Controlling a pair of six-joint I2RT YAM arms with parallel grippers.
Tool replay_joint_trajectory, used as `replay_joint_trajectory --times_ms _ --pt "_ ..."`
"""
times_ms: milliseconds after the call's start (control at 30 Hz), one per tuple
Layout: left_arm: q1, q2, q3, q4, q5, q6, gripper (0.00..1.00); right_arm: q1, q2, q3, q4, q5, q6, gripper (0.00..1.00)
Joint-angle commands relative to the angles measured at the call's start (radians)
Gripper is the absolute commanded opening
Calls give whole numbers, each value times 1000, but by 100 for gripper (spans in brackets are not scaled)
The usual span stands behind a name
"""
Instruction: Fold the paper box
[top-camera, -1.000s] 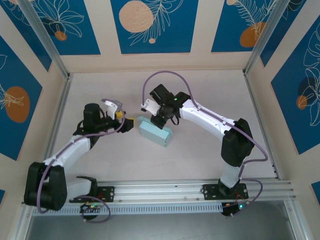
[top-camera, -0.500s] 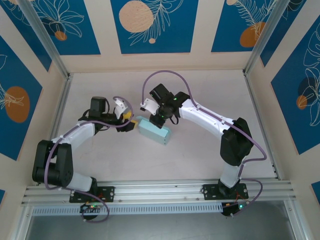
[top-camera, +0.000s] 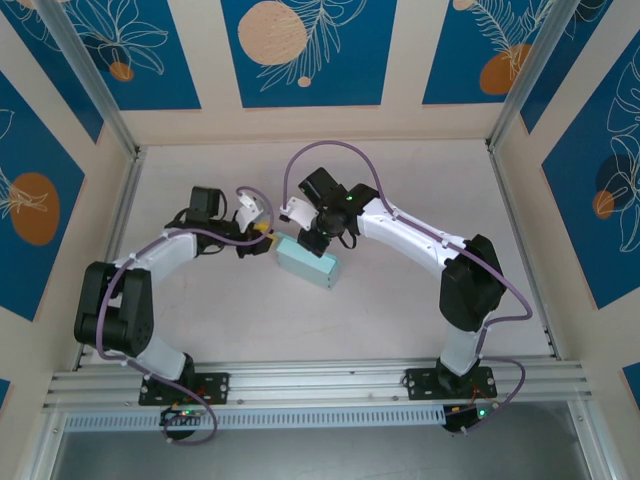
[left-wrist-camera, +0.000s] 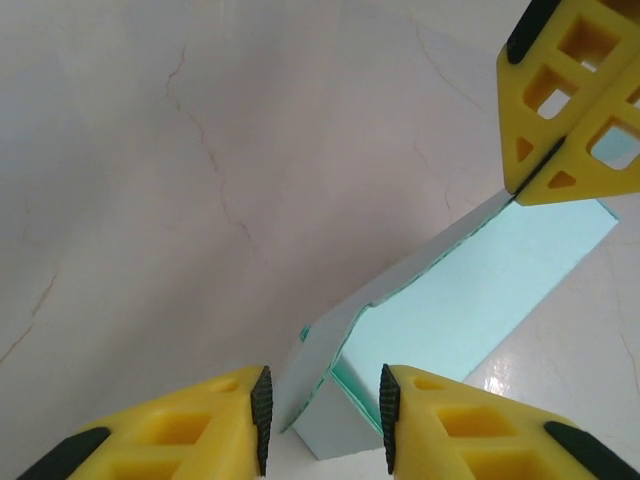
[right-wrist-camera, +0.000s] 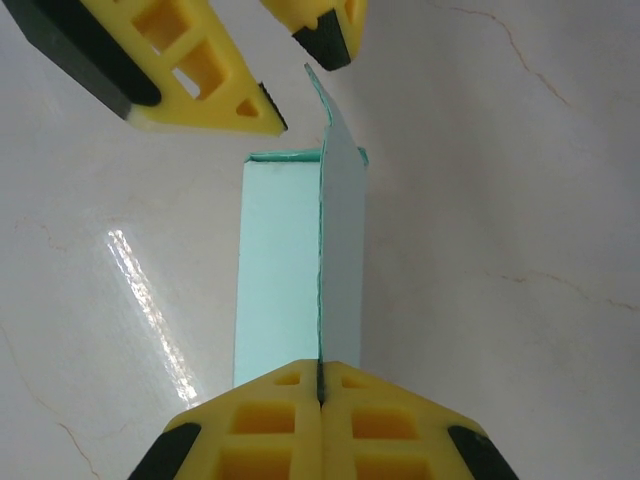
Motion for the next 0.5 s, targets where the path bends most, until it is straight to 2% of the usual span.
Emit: replay_joint_trajectory --times_ms 0,33,100,167,267,367,467 --pt "-24 17 44 -88 -3 71 37 -5 20 10 -6 -28 -9 0" --pt "-29 19 48 -98 -10 78 36 -6 18 10 -4 -30 -9 0" --pt "-33 23 49 -87 -41 65 28 -8 15 8 0 -31 -10 0" --pt "-36 26 53 -85 -48 59 26 -10 14 8 1 -36 -9 0" --pt "-43 20 54 -76 -42 45 18 -11 16 8 7 -33 -3 0" --pt "-48 5 48 -42 -49 -1 7 -10 15 8 9 -27 6 0" --pt "-57 -15 40 -13 -65 -51 0 -10 8 3 21 -1 33 0"
